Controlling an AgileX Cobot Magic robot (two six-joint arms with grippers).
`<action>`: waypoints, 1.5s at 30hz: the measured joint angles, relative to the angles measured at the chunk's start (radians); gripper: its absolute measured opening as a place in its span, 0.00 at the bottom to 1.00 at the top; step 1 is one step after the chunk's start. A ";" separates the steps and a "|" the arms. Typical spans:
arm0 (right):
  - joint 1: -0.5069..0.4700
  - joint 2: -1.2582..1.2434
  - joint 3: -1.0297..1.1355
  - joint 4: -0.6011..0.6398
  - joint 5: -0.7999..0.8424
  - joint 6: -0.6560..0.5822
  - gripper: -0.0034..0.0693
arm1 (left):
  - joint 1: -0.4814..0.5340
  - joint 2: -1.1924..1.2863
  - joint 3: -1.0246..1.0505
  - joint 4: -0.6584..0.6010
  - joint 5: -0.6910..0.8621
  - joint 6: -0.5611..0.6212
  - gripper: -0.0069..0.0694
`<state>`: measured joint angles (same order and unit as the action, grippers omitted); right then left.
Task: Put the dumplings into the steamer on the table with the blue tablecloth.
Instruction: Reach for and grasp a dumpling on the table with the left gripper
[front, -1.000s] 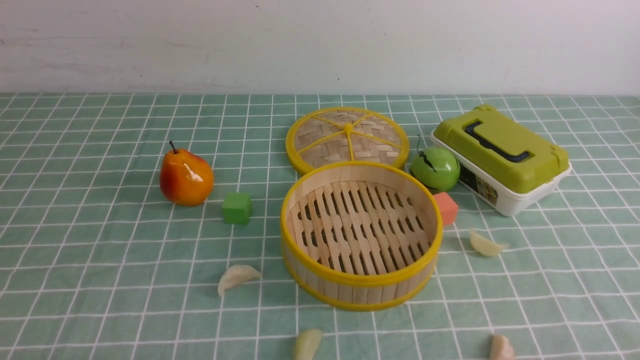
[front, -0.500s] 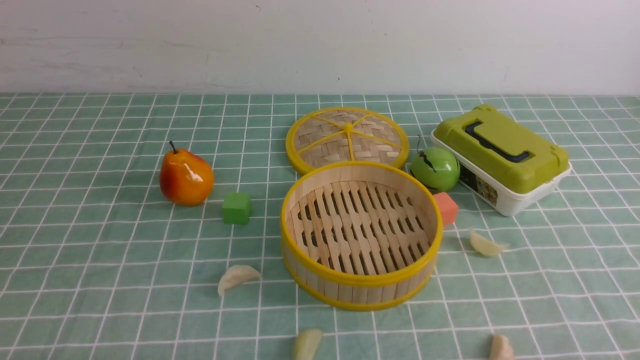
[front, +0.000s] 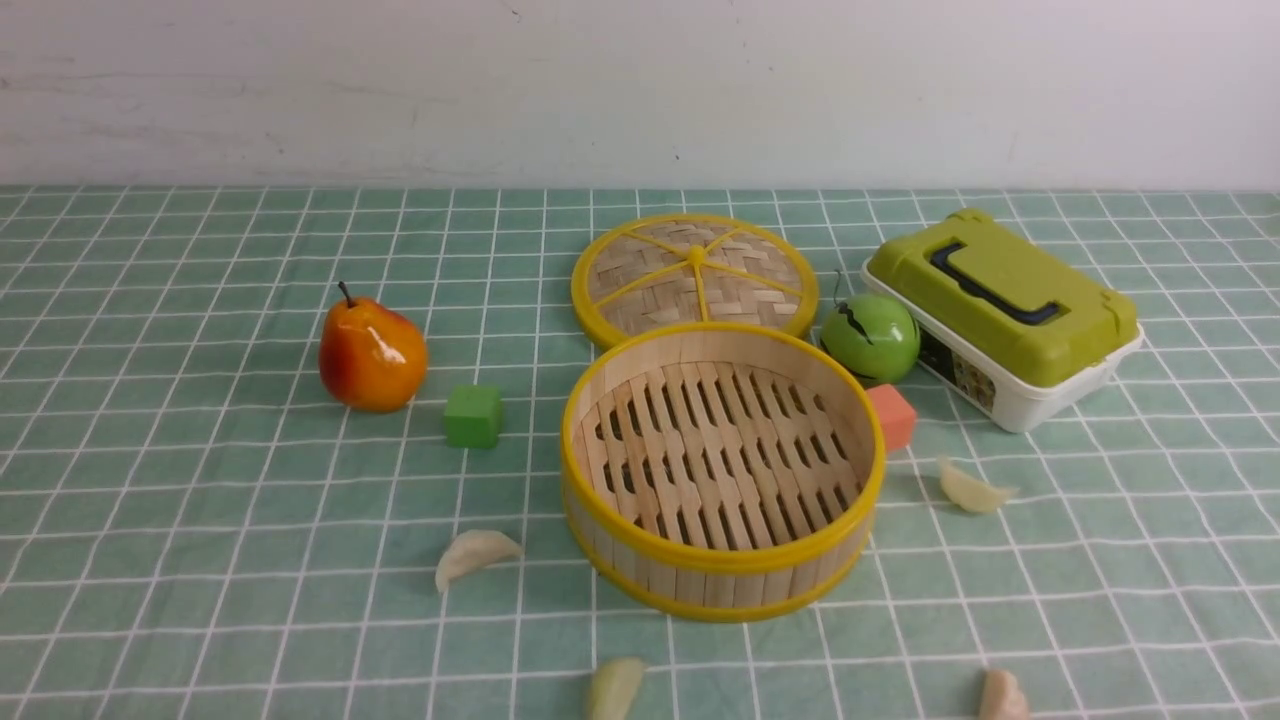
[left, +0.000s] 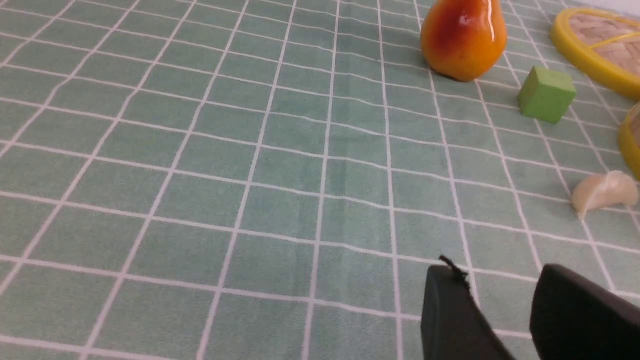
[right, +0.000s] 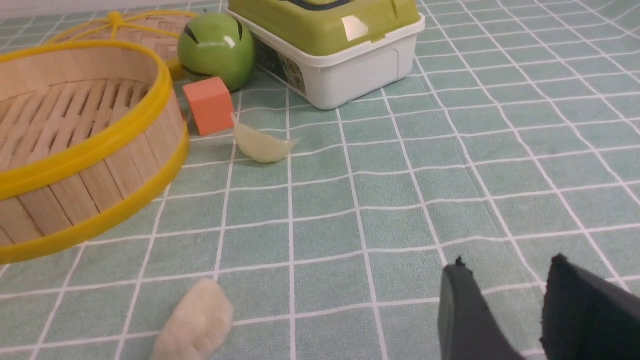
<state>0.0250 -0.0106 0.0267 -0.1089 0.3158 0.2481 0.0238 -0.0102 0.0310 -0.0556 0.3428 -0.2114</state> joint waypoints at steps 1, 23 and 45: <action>0.000 0.000 0.000 0.003 0.000 0.000 0.38 | 0.000 0.000 0.000 -0.028 -0.005 0.000 0.40; 0.000 0.000 -0.001 0.743 -0.019 0.150 0.37 | 0.000 0.000 -0.032 -1.193 -0.075 -0.078 0.40; 0.117 0.871 -0.677 0.531 0.496 -0.509 0.02 | -0.074 0.990 -0.916 -0.374 0.664 0.389 0.07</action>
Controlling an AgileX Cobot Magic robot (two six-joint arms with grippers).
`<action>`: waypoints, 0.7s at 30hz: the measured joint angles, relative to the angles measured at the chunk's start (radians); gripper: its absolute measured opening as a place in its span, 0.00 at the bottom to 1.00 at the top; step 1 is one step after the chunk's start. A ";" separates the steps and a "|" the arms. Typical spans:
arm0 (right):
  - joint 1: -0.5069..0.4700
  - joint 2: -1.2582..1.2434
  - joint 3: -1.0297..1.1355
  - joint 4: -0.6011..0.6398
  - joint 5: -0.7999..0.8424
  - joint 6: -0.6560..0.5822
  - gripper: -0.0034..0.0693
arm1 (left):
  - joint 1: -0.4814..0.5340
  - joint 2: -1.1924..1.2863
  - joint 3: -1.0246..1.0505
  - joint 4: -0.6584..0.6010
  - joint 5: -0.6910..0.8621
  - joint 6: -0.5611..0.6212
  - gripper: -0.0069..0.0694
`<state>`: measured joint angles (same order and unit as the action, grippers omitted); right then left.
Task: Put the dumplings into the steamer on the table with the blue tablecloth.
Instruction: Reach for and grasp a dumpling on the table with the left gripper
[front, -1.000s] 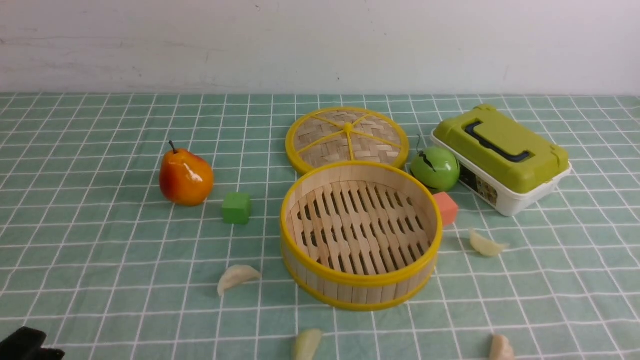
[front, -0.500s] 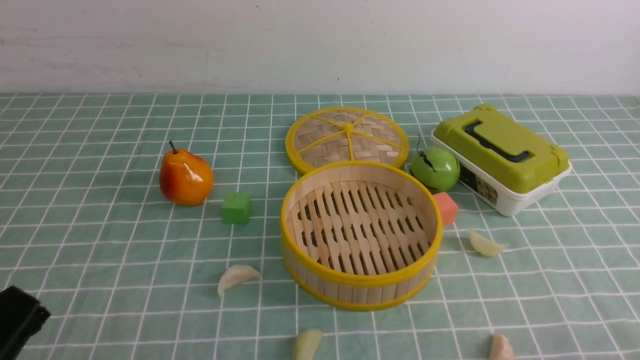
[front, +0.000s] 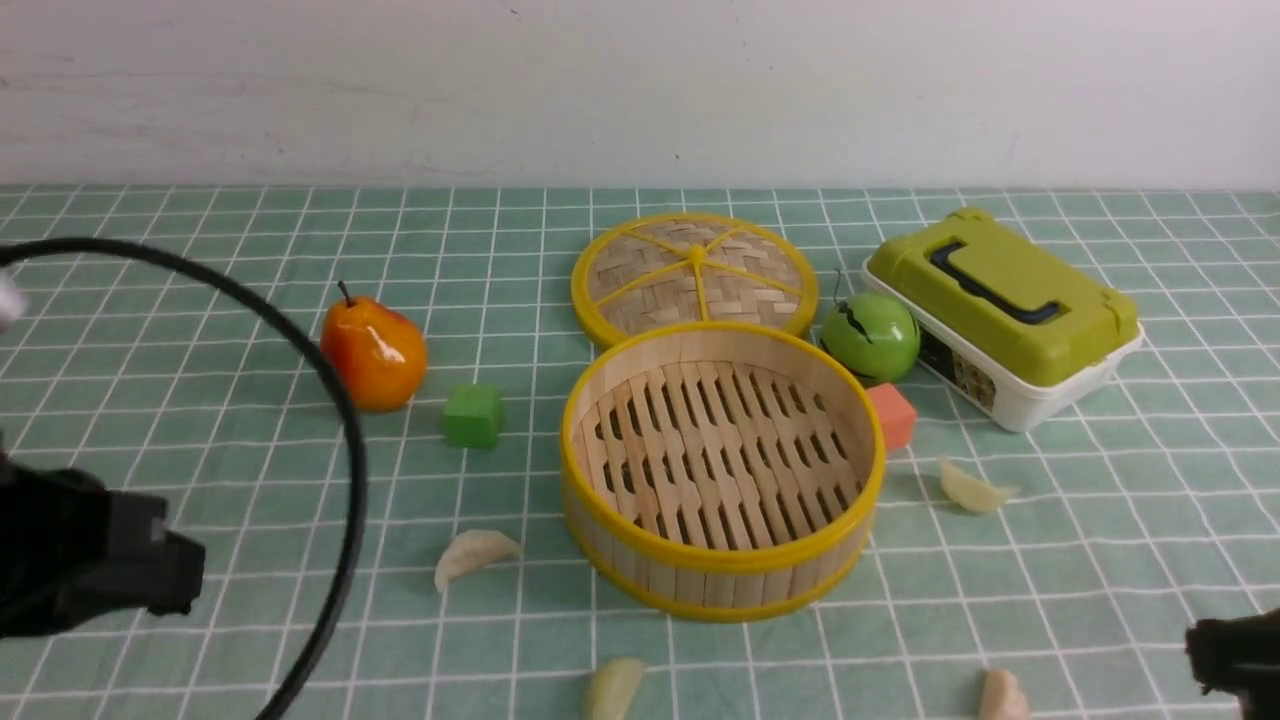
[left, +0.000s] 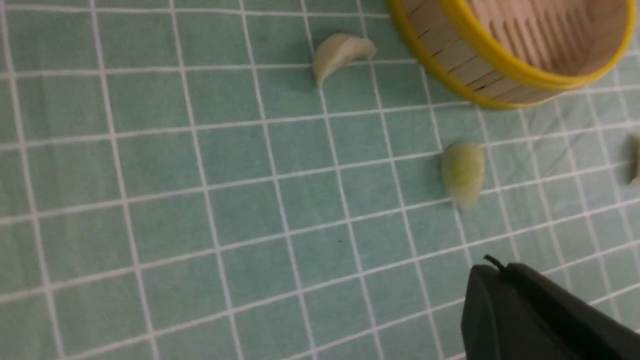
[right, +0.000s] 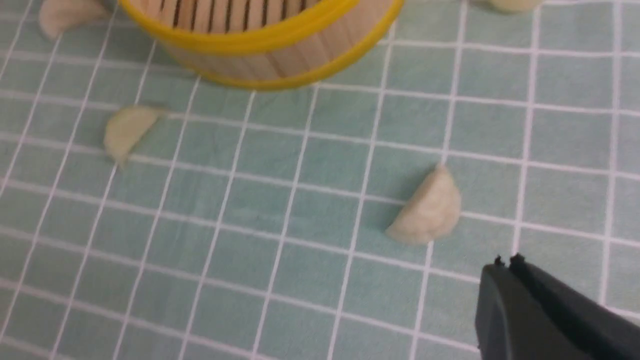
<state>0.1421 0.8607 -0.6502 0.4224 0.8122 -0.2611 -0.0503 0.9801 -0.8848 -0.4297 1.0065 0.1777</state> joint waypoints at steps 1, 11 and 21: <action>0.031 0.021 -0.015 -0.008 0.013 -0.004 0.02 | -0.039 0.043 -0.030 0.029 0.005 0.017 0.07; 0.177 0.078 -0.046 -0.064 0.014 -0.013 0.03 | -0.321 0.413 -0.224 0.291 0.018 0.003 0.07; 0.177 0.078 -0.047 -0.068 -0.014 -0.014 0.03 | -0.344 0.714 -0.367 0.391 -0.101 -0.001 0.56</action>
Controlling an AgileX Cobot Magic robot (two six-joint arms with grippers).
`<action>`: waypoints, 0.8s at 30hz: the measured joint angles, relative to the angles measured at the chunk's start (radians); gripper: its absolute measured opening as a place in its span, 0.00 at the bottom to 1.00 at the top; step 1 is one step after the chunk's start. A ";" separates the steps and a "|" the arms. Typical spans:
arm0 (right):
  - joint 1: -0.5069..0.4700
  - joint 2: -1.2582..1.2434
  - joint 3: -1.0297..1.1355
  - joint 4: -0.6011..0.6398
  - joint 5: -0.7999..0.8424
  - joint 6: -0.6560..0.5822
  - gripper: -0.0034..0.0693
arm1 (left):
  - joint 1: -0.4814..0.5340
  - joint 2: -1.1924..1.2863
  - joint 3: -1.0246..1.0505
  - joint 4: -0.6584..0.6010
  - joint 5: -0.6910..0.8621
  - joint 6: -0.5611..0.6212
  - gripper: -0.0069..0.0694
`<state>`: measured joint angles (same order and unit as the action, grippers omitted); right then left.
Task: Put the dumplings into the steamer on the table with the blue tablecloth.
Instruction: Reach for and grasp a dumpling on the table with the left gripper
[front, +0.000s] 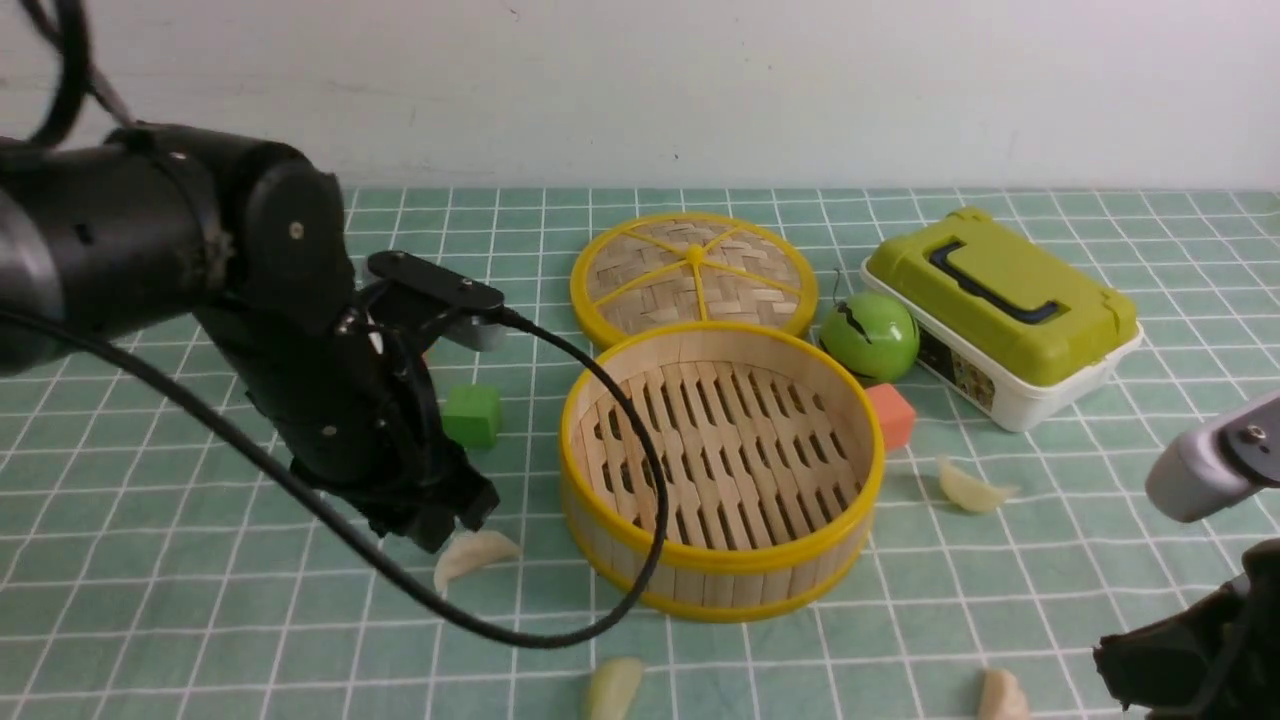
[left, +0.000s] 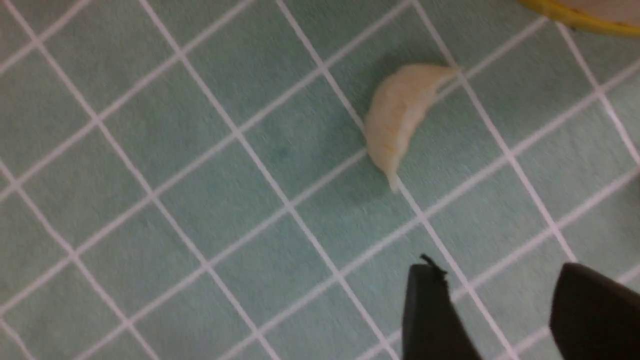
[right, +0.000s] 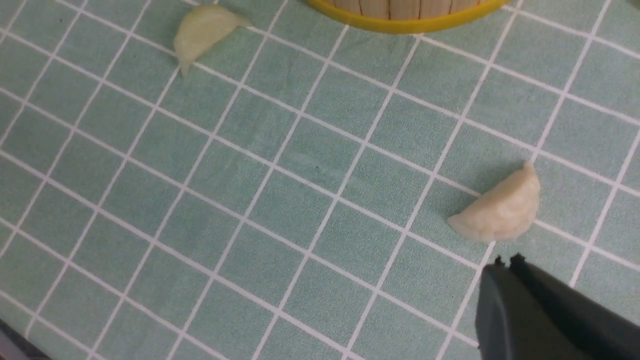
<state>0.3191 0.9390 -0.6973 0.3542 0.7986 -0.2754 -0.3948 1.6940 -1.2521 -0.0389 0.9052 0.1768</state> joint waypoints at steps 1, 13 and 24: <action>0.000 0.000 0.000 0.000 -0.005 0.000 0.03 | 0.000 0.027 -0.004 0.000 -0.037 0.000 0.63; 0.000 0.000 0.000 0.000 -0.004 0.000 0.04 | 0.000 0.228 -0.006 -0.011 -0.265 0.032 0.75; 0.000 0.000 0.000 0.000 -0.005 0.000 0.05 | 0.000 0.234 -0.094 0.004 -0.080 -0.023 0.29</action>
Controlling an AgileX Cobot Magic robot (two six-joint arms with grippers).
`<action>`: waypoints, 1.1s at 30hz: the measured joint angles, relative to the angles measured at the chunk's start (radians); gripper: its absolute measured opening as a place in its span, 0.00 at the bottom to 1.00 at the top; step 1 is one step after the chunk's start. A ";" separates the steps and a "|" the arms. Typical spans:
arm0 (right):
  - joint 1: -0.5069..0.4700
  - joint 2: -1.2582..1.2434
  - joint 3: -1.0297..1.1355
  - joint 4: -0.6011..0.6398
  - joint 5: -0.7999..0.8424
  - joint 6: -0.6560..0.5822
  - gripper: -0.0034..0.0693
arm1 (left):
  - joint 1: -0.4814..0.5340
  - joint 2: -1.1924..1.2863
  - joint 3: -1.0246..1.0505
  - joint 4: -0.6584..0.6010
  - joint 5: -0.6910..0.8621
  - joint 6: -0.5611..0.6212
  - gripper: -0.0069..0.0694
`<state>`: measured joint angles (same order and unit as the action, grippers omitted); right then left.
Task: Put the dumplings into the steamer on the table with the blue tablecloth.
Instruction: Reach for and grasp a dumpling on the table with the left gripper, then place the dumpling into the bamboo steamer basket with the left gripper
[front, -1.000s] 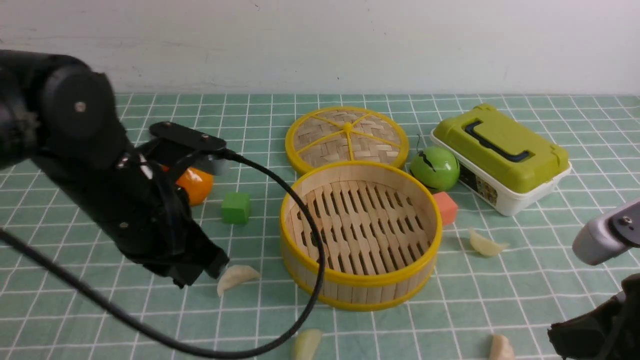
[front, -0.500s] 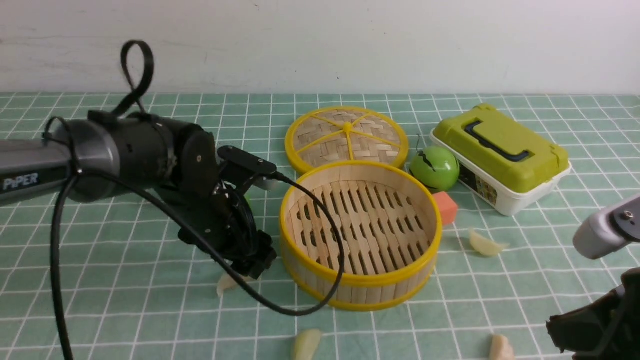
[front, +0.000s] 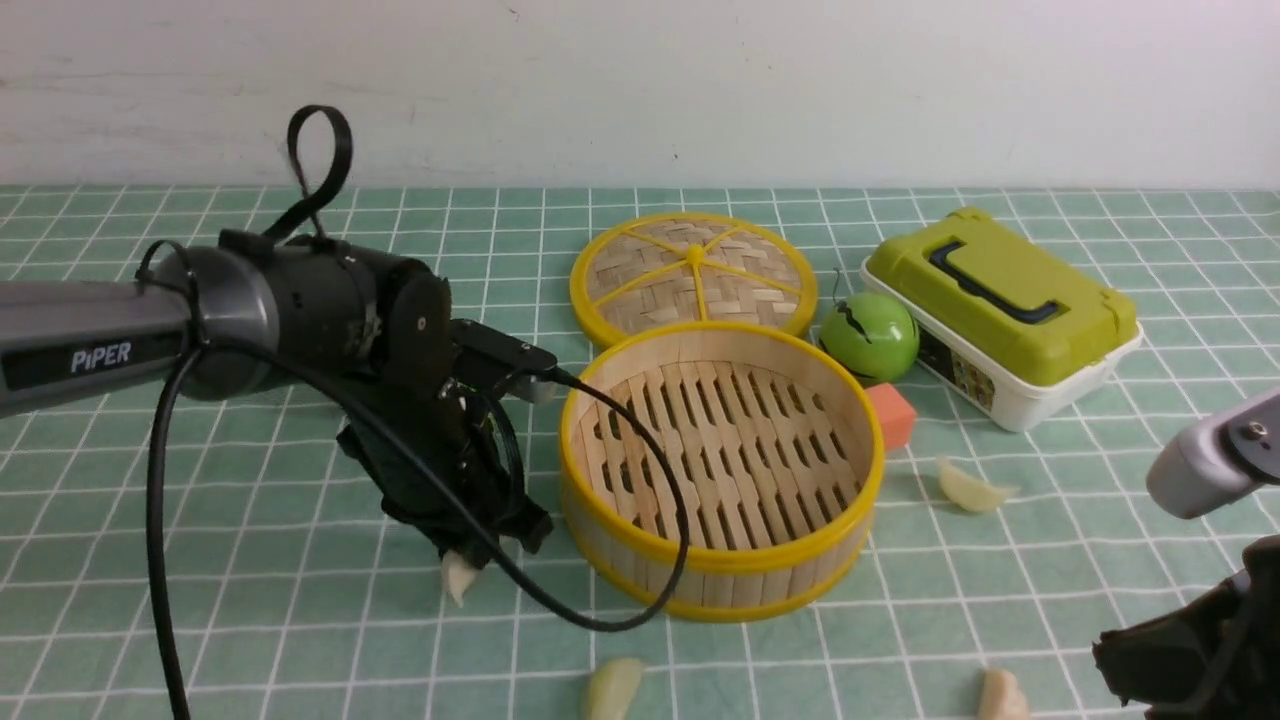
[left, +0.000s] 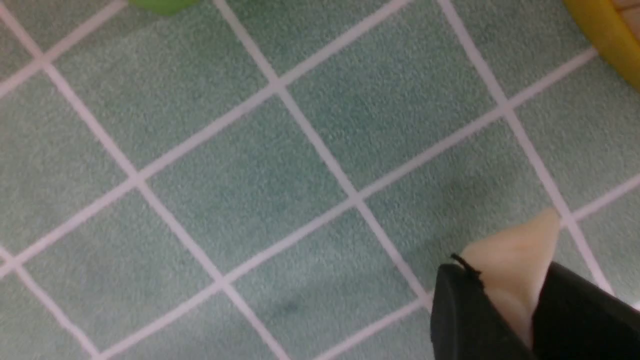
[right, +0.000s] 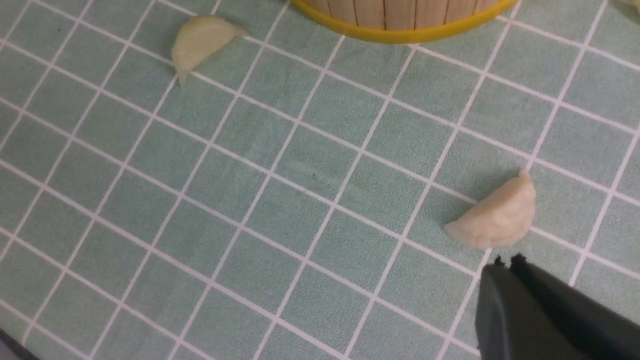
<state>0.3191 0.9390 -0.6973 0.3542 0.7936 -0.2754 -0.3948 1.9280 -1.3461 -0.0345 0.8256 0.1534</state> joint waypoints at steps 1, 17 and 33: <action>0.000 0.000 0.000 0.000 0.000 0.000 0.05 | 0.000 0.000 -0.006 0.000 0.009 -0.002 0.29; 0.000 -0.103 0.000 0.048 0.156 0.001 0.07 | -0.251 0.248 -0.717 -0.002 0.175 -0.481 0.29; 0.000 -0.210 0.000 -0.001 0.200 0.003 0.08 | -0.248 0.494 -0.953 0.060 0.212 -0.597 0.58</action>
<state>0.3191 0.7286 -0.6973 0.3534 0.9935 -0.2724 -0.6428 2.4221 -2.2992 0.0250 1.0380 -0.4437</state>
